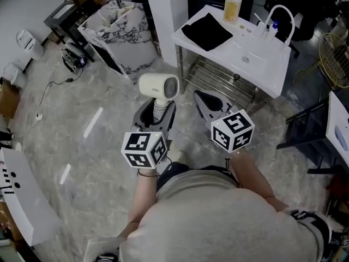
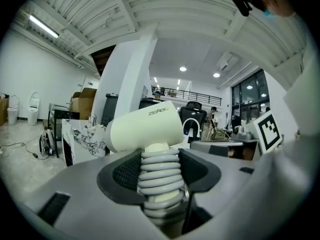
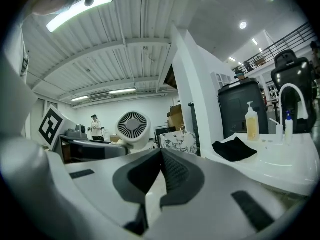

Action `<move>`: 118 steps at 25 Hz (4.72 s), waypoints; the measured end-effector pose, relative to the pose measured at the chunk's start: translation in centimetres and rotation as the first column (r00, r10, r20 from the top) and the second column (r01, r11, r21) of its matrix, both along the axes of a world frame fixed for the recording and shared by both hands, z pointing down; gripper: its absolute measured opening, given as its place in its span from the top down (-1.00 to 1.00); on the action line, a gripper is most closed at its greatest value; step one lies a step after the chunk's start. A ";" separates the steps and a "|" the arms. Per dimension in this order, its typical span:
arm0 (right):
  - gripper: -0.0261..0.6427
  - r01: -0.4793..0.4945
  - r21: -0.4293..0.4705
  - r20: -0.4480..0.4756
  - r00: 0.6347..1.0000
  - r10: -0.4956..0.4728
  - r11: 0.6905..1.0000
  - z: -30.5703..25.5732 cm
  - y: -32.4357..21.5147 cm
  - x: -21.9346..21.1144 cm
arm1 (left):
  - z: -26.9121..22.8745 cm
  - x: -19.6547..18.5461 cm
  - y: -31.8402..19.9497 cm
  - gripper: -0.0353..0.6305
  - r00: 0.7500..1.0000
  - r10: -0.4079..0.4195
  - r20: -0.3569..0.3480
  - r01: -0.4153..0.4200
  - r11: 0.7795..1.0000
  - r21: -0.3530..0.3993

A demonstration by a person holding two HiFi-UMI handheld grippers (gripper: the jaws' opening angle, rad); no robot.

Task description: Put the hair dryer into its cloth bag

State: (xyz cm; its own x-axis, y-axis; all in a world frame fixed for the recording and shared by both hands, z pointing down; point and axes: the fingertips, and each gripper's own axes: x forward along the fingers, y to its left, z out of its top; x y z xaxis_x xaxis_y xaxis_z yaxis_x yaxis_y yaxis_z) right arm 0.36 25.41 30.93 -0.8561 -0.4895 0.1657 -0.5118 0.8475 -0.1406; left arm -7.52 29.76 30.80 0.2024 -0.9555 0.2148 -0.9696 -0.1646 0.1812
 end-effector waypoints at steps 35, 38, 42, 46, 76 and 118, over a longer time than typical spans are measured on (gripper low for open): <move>0.93 -0.153 -0.071 -0.043 0.988 0.150 0.986 4.0 -22.9 -6.1 | 3.9 -8.3 -23.2 0.21 0.991 0.130 -0.018 -0.130 0.989 -0.064; 0.93 -0.138 -0.064 -0.051 0.989 0.135 0.988 3.9 -27.3 -5.9 | 3.0 -8.3 -27.8 0.21 0.993 0.119 -0.006 -0.119 0.992 -0.047; 0.93 -0.125 -0.070 -0.066 0.991 0.120 0.990 4.2 -32.8 -5.7 | 2.6 -8.2 -33.2 0.21 0.994 0.105 0.001 -0.105 0.994 -0.043; 0.93 -0.120 -0.084 -0.066 0.991 0.114 0.989 4.5 -37.5 -5.0 | 2.9 -7.4 -37.3 0.21 0.995 0.096 -0.001 -0.096 0.994 -0.059; 0.72 -0.250 -0.251 -0.133 0.966 0.223 0.935 9.5 -44.5 -5.0 | 6.9 -8.5 -45.6 0.21 0.975 0.223 -0.023 -0.223 0.951 -0.213; 0.87 -0.334 -0.140 -0.578 0.792 0.197 0.932 20.5 -47.7 -4.9 | 15.6 -9.1 -45.5 0.21 0.923 0.375 -0.083 -0.377 0.845 -0.378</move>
